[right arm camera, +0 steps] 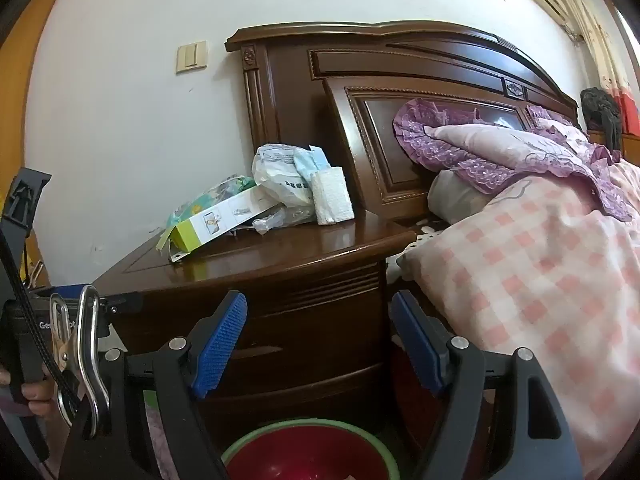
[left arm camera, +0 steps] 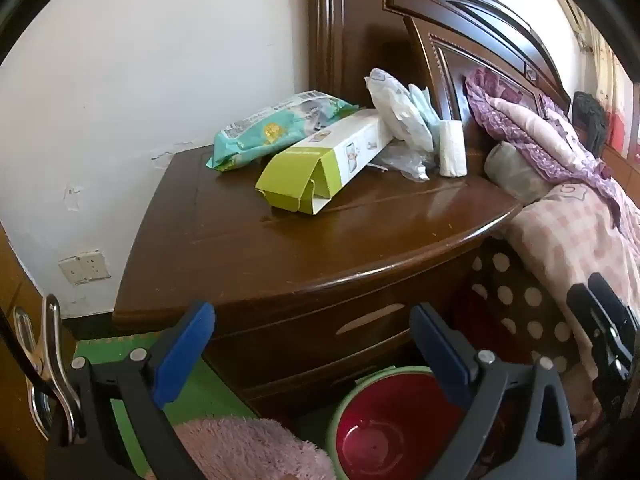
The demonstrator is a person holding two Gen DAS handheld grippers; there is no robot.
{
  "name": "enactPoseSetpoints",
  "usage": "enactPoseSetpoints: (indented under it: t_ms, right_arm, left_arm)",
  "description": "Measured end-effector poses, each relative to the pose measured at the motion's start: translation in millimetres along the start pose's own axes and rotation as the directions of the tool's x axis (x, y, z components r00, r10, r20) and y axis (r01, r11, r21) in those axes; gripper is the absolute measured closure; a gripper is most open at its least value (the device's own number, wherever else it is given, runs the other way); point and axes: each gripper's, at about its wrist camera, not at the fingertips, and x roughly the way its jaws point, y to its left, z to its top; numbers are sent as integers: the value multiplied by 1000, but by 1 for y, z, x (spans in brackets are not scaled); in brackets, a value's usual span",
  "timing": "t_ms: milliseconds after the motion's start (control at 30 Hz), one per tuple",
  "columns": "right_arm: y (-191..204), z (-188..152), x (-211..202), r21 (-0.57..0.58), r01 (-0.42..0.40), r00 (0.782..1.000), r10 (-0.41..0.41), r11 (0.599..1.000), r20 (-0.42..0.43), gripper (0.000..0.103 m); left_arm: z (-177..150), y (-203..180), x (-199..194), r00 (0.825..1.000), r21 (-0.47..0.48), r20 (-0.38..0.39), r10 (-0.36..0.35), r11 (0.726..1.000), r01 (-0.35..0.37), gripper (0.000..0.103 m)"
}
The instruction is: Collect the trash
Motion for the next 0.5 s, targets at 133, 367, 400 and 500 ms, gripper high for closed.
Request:
enactPoseSetpoints:
  t_ms: [133,367,400,500]
  right_arm:
    - [1,0,1,0,6,1000,-6,1000,-10,26]
    - [5,0,2,-3,10,1000,-10,1000,-10,26]
    - [5,0,2,0,11,1000,-11,1000,-9,26]
    - [1,0,-1,8,13,1000,-13,1000,-9,26]
  left_arm:
    - [1,1,1,1000,-18,0,-9,1000,9,2]
    - [-2,7,-2,1000,-13,2,-14,1000,14,3]
    - [-2,8,-3,1000,-13,2,-14,1000,14,3]
    - [0,1,0,1000,-4,-5,-5,1000,5,4]
